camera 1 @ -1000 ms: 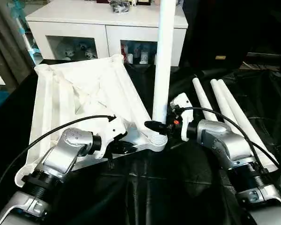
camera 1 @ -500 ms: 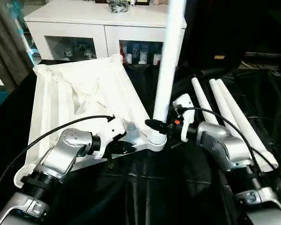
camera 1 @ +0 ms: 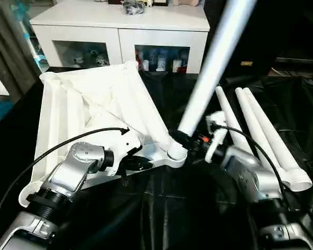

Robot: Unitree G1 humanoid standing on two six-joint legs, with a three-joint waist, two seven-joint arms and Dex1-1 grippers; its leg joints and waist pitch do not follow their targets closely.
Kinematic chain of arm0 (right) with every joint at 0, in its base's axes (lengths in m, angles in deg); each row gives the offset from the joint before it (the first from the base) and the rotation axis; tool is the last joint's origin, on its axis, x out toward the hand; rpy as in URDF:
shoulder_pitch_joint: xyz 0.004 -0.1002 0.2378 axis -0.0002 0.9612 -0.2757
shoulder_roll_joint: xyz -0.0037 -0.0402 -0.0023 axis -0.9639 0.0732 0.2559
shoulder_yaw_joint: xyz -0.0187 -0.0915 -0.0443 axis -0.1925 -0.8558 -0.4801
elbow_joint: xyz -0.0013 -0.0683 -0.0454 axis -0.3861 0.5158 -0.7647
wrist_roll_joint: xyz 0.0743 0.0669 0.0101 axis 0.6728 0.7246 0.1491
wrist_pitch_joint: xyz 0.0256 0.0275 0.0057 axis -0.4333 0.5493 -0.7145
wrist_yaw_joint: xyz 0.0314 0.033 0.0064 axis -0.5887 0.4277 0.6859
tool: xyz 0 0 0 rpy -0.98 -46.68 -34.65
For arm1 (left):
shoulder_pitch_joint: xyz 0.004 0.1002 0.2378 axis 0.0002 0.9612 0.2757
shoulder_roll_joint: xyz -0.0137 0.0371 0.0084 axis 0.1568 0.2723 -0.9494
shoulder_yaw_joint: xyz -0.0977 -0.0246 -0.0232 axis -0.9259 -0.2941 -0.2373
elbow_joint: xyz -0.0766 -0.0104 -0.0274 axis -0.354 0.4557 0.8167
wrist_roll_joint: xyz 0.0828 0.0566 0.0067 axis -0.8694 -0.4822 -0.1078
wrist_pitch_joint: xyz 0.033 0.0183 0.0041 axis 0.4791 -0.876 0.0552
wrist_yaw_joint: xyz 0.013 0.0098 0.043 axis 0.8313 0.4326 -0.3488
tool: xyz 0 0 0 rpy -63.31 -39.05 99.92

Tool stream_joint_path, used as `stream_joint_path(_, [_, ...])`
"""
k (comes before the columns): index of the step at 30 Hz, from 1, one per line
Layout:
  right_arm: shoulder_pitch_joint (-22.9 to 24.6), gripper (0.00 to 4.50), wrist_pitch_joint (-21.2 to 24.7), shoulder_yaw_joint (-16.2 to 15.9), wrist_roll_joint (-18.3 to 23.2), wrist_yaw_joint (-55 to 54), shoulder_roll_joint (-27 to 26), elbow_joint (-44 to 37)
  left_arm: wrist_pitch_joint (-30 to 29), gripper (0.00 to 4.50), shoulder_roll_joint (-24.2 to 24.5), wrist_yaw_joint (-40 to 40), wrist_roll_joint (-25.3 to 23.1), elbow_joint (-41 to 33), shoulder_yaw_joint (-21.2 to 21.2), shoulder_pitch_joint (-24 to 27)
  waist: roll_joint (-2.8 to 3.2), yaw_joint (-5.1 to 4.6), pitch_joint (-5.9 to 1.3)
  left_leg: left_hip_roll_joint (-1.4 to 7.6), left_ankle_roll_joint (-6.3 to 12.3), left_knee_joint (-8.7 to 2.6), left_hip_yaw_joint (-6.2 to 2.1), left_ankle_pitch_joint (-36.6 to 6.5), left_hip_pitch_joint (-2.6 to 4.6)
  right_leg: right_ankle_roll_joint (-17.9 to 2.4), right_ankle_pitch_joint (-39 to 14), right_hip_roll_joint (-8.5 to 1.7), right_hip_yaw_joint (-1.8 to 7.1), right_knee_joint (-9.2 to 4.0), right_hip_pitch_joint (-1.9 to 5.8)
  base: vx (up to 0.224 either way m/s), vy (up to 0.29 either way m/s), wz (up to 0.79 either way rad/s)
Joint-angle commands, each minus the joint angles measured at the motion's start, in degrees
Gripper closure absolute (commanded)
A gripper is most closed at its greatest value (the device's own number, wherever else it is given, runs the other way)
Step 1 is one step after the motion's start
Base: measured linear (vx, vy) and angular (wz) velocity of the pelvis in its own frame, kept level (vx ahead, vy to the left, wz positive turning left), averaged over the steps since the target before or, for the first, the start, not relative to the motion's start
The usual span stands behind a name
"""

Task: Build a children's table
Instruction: Insert table leg to table base

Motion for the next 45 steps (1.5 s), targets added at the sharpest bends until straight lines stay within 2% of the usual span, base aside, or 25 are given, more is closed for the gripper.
stream_joint_path(1, [2.44, 2.59, -0.02, 0.53, -1.14, -0.46, 0.71, 1.11, 1.80, 4.50, -1.23, -1.00, 1.43, -0.36, -2.02, -1.63, 0.35, -0.41, -3.61, 4.19, -1.98, -5.70, -2.12, -23.69, 2.08, -11.77, -19.67, -3.67, 2.37, -5.27, 1.02, 0.000, 0.000, 0.00])
stream_joint_path(7, [5.52, 2.59, -5.17, -0.42, -4.19, -1.48, 0.93, 0.04, 2.38, 4.50, -1.86, -1.85, 1.25, 0.60, -2.49, -2.07, 0.38, -0.27, -3.68, 4.28, -1.60, -5.86, -2.02, -23.12, 2.24, -11.25, -19.62, -3.66, 2.35, -5.45, 0.93, 0.000, 0.000, 0.00])
stream_joint_path(9, [5.77, 2.60, -7.01, -0.88, -5.55, -2.66, 1.04, 0.13, 2.42, 4.50, -1.83, -1.82, 1.23, 0.63, -2.50, -2.07, 0.46, -0.33, -3.72, 4.22, -0.83, -6.01, -1.86, -21.33, 1.98, -11.29, -18.12, -3.56, 2.28, -5.43, 1.13, 0.000, 0.000, 0.00])
stream_joint_path(10, [6.01, 2.60, -9.83, -1.87, -7.67, -4.03, 1.24, 0.40, 2.55, 4.50, -1.83, -1.75, 1.19, 0.88, -2.51, -2.05, 0.48, -0.40, -3.65, 4.20, -0.79, -6.02, -1.83, -21.43, 1.93, -11.07, -18.77, -3.58, 2.29, -5.50, 1.07, 0.000, 0.000, 0.00])
stream_joint_path(12, [6.10, 2.60, -10.39, -2.09, -8.05, -4.32, 1.21, 0.38, 2.56, 4.50, -1.83, -1.68, 1.16, 0.97, -2.48, -2.05, 0.45, -0.46, -3.67, 4.15, -0.73, -5.99, -1.86, -21.35, 1.88, -10.73, -19.75, -3.70, 2.31, -5.61, 1.16, 0.000, 0.000, 0.00])
stream_joint_path(16, [5.31, 2.60, -10.38, -5.10, -10.69, -4.57, 1.72, -0.26, 2.63, 4.50, -1.54, -0.99, 0.86, 0.90, -2.04, -1.82, 0.64, -0.55, -3.64, 4.21, -0.49, -6.04, -1.90, -22.05, 1.98, -10.55, -20.50, -3.57, 2.34, -5.76, 1.03, 0.000, 0.000, 0.00])
stream_joint_path(18, [4.99, 2.60, -10.35, -6.16, -11.50, -4.01, 2.01, -0.29, 2.61, 4.50, -1.46, -0.83, 0.84, 0.70, -2.01, -1.72, 0.62, -0.62, -3.54, 4.21, -0.68, -6.12, -1.90, -22.50, 2.00, -10.45, -20.97, -3.50, 2.28, -5.77, 0.99, 0.000, 0.000, 0.00])
stream_joint_path(19, [4.64, 2.60, -10.04, -6.63, -11.72, -3.44, 2.12, -0.31, 2.58, 4.50, -1.40, -0.69, 0.84, 0.57, -1.92, -1.69, 0.28, -0.80, -3.47, 4.24, -0.79, -6.17, -1.89, -23.30, 2.01, -10.27, -21.89, -3.53, 2.32, -5.88, 0.96, 0.000, 0.000, 0.00])
stream_joint_path(21, [3.83, 2.60, -9.54, -7.44, -12.03, -2.36, 2.48, -0.04, 2.59, 4.50, -1.33, -0.46, 0.82, 0.43, -1.73, -1.70, 0.44, -0.77, -3.45, 4.28, -0.84, -6.18, -1.98, -23.58, 2.05, -10.20, -22.40, -3.62, 2.35, -5.90, 0.93, 0.000, 0.000, 0.00])
stream_joint_path(23, [2.58, 2.60, -9.11, -8.80, -12.69, -0.85, 3.26, 0.90, 2.75, 4.50, -1.19, -0.14, 0.68, 0.25, -1.40, -1.71, 0.35, -0.88, -3.47, 4.30, -0.80, -6.19, -1.98, -23.41, 2.07, -10.34, -21.82, -3.53, 2.34, -5.82, 0.94, 0.000, 0.000, 0.00])
stream_joint_path(26, [0.96, 2.60, -8.17, -10.57, -13.56, 2.09, 4.55, 2.68, 3.10, 4.50, -0.80, 0.36, 0.12, -0.62, -0.52, -1.47, -0.24, -1.07, -3.31, 4.32, -0.32, -6.12, -1.84, -22.98, 1.97, -10.51, -22.08, -3.63, 2.40, -5.92, 0.89, 0.000, 0.000, 0.00])
stream_joint_path(29, [0.22, 2.60, -7.64, -11.79, -14.17, 4.31, 5.56, 3.65, 3.19, 4.50, -0.71, 0.61, 0.12, -1.18, -0.25, -1.28, -0.21, -0.98, -3.30, 4.39, -0.01, -6.10, -1.81, -22.33, 2.03, -10.50, -21.84, -3.65, 2.47, -5.91, 0.87, 0.000, 0.000, 0.00])
stream_joint_path(31, [-0.28, 2.60, -7.82, -13.11, -14.93, 6.71, 6.71, 4.70, 3.08, 4.50, -0.57, 1.05, 0.26, -1.96, 0.00, -1.07, -0.56, -0.99, -3.32, 4.39, 0.32, -6.09, -1.79, -21.61, 1.86, -10.66, -21.04, -3.65, 2.41, -5.74, 1.05, 0.000, 0.000, 0.00])
stream_joint_path(35, [-1.38, 2.60, -8.99, -13.62, -15.02, 9.19, 7.70, 7.09, 3.48, 4.50, -0.13, 2.03, 0.08, -2.65, 0.70, -1.00, -0.63, -0.84, -3.23, 4.48, 0.76, -6.07, -1.66, -20.73, 1.92, -11.13, -19.74, -3.63, 2.47, -5.70, 0.97, 0.000, 0.000, 0.00])
stream_joint_path(36, [-1.75, 2.60, -10.60, -13.79, -14.84, 11.48, 8.30, 8.24, 4.61, 4.50, 0.46, 3.76, 0.21, -3.24, 1.38, -0.88, -0.82, -0.87, -3.08, 4.46, 0.85, -6.11, -1.63, -20.78, 1.87, -11.19, -19.62, -3.61, 2.46, -5.73, 0.88, 0.000, 0.000, 0.00])
stream_joint_path(38, [-1.76, 2.60, -11.59, -13.85, -14.59, 12.97, 8.66, 8.67, 5.15, 4.50, 0.89, 4.84, 0.22, -3.76, 1.88, -0.78, -0.78, -0.78, -2.88, 4.54, 0.91, -6.19, -1.68, -21.11, 1.88, -11.36, -18.97, -3.62, 2.46, -5.72, 0.80, 0.000, 0.000, 0.00])
stream_joint_path(42, [-1.89, 2.60, -12.10, -13.92, -13.59, 16.84, 9.23, 9.50, 6.07, 4.50, 1.89, 7.79, 0.36, -4.46, 2.86, -1.03, -1.00, -0.76, -2.69, 4.62, 1.05, -6.39, -1.67, -21.50, 1.95, -12.01, -16.77, -3.44, 2.43, -5.54, 0.92, 0.000, 0.000, 0.00])
stream_joint_path(45, [-1.83, 2.60, -12.24, -14.02, -13.15, 19.01, 9.49, 9.68, 5.69, 4.50, 2.64, 9.51, 0.69, -5.16, 3.31, -1.27, -0.87, -0.73, -2.58, 4.71, 0.87, -6.55, -1.70, -21.86, 1.99, -12.53, -15.73, -3.36, 2.42, -5.41, 0.93, 0.000, 0.000, 0.00])
